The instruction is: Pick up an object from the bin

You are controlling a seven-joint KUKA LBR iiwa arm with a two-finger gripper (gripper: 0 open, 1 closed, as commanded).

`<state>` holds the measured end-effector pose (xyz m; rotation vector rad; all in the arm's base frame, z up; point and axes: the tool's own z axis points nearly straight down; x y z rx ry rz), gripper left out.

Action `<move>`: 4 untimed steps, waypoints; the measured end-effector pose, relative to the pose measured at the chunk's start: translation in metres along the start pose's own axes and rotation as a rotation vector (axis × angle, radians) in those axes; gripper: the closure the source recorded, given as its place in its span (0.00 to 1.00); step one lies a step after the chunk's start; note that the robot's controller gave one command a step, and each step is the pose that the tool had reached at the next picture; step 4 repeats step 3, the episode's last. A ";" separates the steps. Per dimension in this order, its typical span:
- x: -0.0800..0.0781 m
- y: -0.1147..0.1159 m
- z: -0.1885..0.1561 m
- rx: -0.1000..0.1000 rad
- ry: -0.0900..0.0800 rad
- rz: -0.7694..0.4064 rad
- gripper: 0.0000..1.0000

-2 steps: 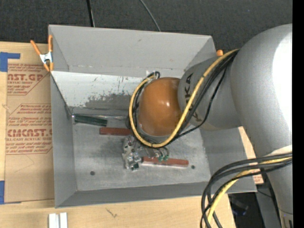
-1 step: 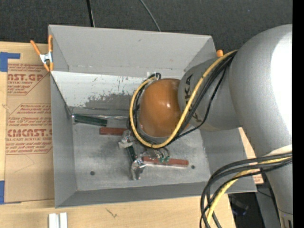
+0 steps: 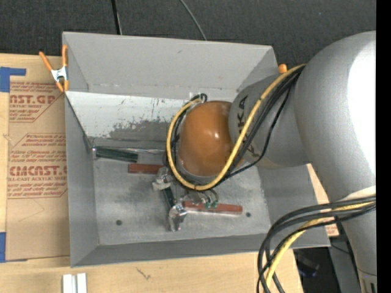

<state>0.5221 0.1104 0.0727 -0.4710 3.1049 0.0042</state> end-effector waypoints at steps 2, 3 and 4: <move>-0.039 -0.051 -0.002 -0.021 0.017 -0.726 1.00; -0.024 -0.053 -0.205 0.000 0.001 -0.676 1.00; -0.024 -0.053 -0.205 0.000 0.001 -0.676 1.00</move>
Offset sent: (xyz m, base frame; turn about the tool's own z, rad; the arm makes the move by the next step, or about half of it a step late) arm 0.0000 0.0000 0.0000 0.0000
